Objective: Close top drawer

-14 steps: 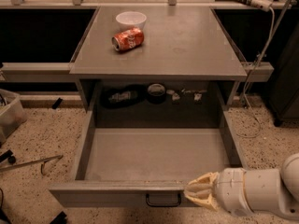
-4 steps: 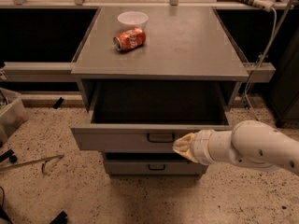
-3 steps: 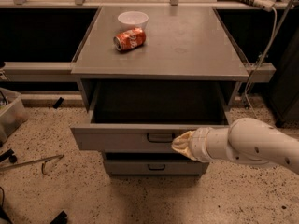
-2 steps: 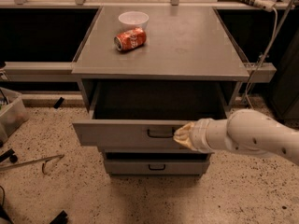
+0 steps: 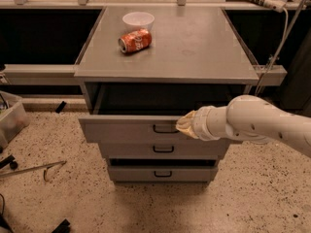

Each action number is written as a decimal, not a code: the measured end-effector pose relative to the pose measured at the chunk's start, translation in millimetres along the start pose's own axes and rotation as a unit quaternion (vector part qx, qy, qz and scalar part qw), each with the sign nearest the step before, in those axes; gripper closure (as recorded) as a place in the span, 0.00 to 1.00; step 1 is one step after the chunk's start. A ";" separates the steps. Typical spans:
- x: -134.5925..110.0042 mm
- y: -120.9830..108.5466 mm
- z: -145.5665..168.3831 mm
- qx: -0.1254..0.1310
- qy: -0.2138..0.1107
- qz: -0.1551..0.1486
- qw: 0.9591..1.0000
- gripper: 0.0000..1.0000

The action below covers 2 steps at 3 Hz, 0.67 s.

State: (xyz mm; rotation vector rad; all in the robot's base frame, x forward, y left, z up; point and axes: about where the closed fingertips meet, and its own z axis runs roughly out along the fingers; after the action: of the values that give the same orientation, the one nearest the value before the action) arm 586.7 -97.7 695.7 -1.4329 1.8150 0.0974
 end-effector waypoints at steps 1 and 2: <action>14.9 -15.7 7.5 0.006 0.005 0.025 1.000 1.00; 25.6 -41.3 19.7 0.013 0.010 0.041 0.999 1.00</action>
Offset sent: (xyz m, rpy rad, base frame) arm 0.1045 -0.0529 -0.0221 0.0405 0.0492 -0.1602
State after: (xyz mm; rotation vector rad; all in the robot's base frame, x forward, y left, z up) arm 631.2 -122.3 683.0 -1.3469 1.8853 0.1015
